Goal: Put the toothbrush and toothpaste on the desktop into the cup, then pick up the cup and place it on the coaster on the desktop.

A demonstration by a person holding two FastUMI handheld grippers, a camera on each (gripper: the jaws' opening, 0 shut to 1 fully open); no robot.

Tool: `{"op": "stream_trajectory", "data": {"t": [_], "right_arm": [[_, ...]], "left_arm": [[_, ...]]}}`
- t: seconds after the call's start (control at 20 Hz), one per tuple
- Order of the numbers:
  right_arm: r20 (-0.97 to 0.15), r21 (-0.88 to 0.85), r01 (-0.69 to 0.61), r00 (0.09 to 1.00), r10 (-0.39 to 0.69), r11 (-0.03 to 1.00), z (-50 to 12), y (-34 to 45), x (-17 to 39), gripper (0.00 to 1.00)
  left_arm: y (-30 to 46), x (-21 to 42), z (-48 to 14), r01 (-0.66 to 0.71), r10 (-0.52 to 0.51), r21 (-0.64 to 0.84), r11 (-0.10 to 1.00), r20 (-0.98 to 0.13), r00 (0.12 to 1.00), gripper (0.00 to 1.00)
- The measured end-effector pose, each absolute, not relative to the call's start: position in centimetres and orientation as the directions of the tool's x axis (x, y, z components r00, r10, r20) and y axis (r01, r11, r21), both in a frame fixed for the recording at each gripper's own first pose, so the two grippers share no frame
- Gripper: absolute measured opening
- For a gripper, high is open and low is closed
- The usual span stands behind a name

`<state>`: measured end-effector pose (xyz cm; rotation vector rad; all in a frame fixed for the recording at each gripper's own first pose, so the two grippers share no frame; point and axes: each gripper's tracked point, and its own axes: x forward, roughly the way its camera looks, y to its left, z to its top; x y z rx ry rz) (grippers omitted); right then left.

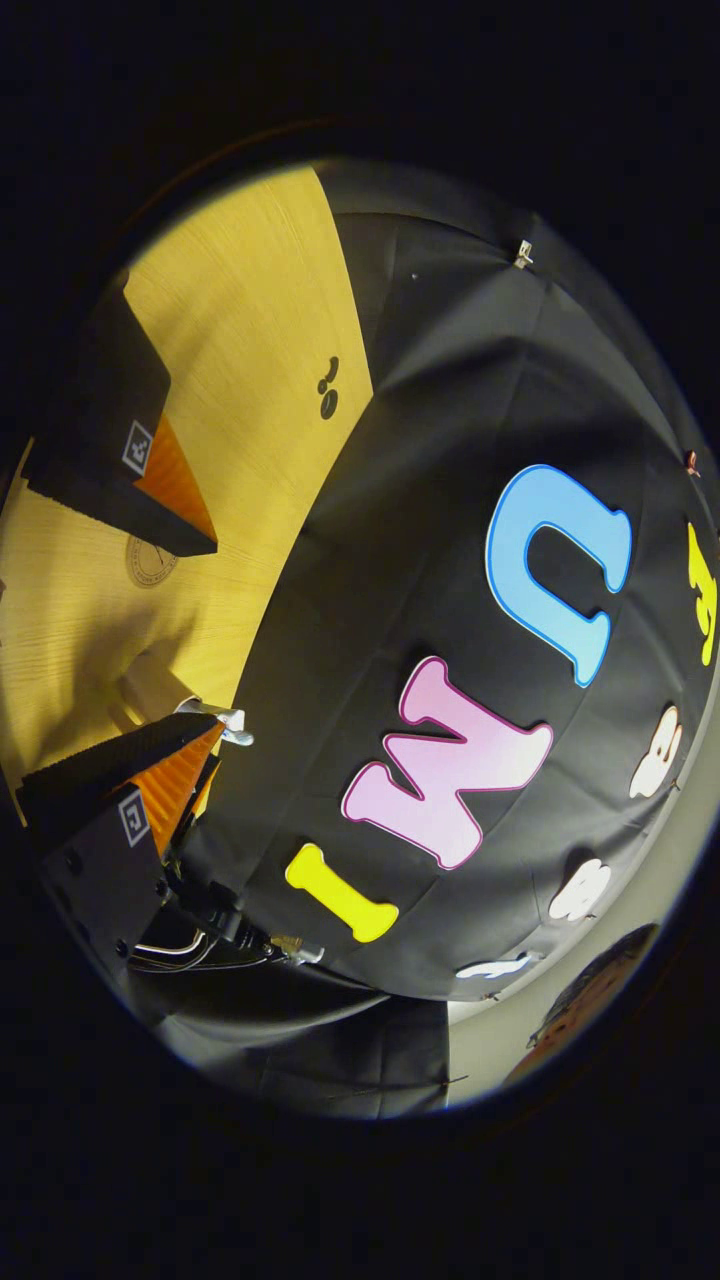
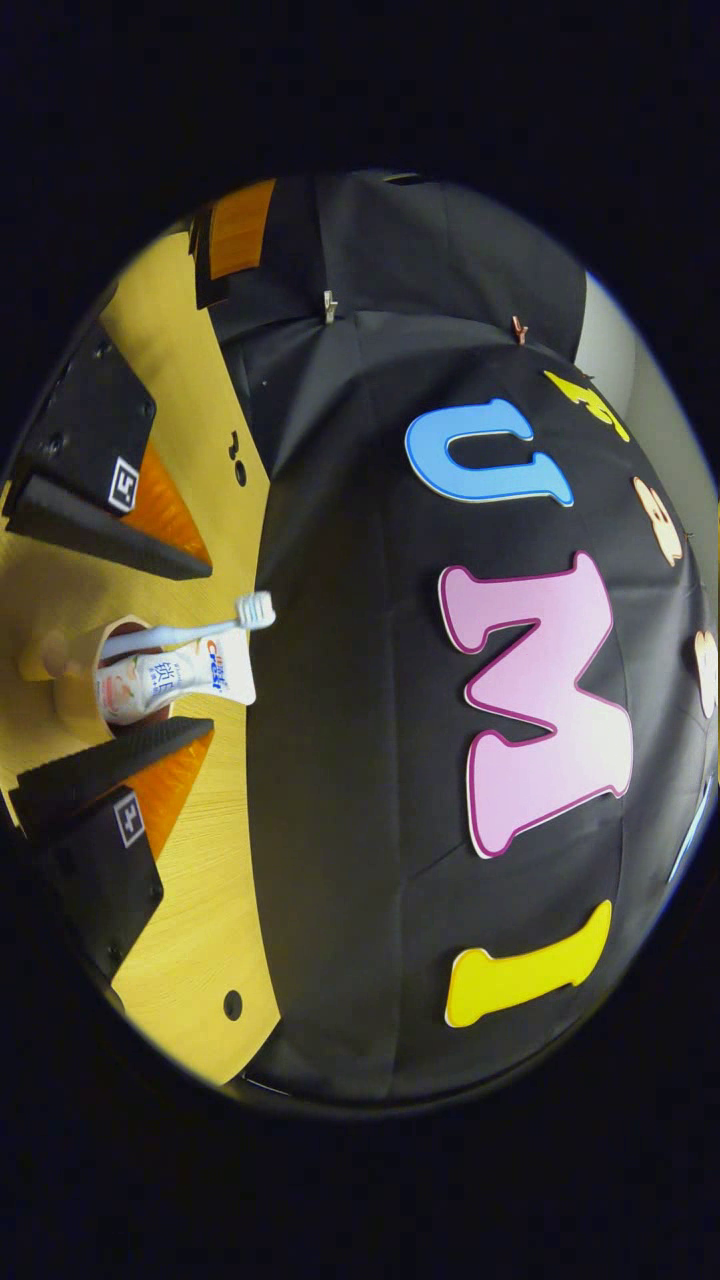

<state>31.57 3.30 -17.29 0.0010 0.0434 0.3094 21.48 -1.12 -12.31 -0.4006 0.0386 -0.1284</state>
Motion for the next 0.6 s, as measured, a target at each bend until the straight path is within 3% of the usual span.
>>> {"op": "stream_trajectory", "data": {"t": [0.15, 0.3, 0.4, 0.6], "right_arm": [[-0.061, 0.039, -0.282, 0.957, 0.284, 0.959, -16.3, 2.1, 30.9, 0.87], [-0.115, 0.077, -0.241, 0.962, 0.249, 0.967, -15.9, 0.7, 30.0, 0.97], [-0.14, 0.051, -0.208, 0.967, 0.213, 0.977, -15.5, -0.5, 29.6, 0.98], [-0.242, 0.093, -0.146, 0.956, 0.164, 0.985, -15.5, -1.2, 29.1, 0.98]], "left_arm": [[-1.0, 20.8, -11.9, 0.075, -0.098, -0.389, 0.918, -0.038, 0.995, 0.98], [0.0, 19.2, -10.7, -0.013, -0.001, -0.347, 0.938, -0.04, 0.999, 0.97], [1.0, 18.7, -9.9, -0.067, 0.064, -0.293, 0.954, -0.018, 0.998, 0.97], [2.3, 17.8, -9.5, -0.101, 0.095, -0.162, 0.982, -0.043, 0.995, 0.98]]}}
